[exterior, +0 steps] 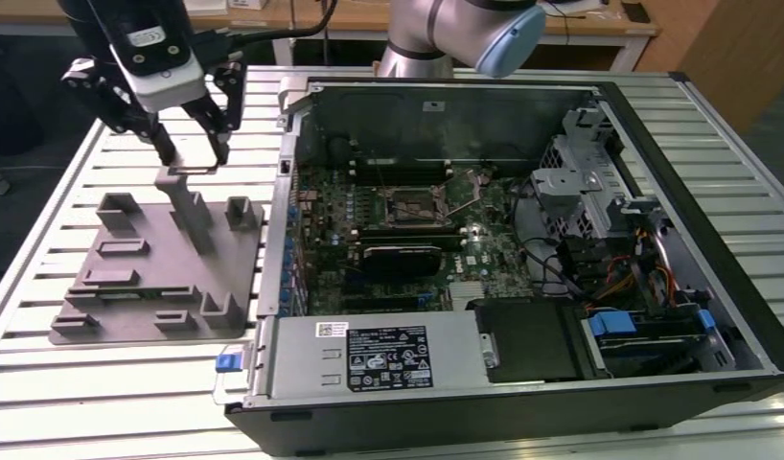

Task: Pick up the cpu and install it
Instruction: 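Pick up the cpu and move it towards the insertion slot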

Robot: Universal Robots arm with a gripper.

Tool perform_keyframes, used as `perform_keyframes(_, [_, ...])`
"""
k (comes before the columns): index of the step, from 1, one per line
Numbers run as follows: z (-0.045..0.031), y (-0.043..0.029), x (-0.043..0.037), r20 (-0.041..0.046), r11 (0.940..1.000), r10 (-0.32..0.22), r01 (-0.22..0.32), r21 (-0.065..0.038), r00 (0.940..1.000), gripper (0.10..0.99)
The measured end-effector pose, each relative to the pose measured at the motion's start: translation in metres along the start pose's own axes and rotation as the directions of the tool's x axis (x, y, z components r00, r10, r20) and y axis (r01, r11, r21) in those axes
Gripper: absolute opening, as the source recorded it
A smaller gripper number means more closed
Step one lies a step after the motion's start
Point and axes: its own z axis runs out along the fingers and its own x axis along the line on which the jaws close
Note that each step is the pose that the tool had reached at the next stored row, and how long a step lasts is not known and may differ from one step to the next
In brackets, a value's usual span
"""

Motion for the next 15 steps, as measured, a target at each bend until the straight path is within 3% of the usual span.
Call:
perform_keyframes(3, [0.0002, 0.0000, -0.0071, -0.0002, 1.0000, 0.000, 0.000, 0.000, 1.0000, 0.541])
perform_keyframes(6, [-0.0016, 0.0002, -0.0075, -0.0004, 1.0000, 0.000, 0.000, 0.000, 1.0000, 0.541])
perform_keyframes(11, [-0.0116, 0.0005, -0.0078, -0.0003, 1.0000, 0.000, 0.000, 0.000, 1.0000, 0.541])
perform_keyframes(15, [-0.0119, 0.0005, -0.0078, -0.0001, 1.0000, 0.000, 0.000, 0.000, 1.0000, 0.541])
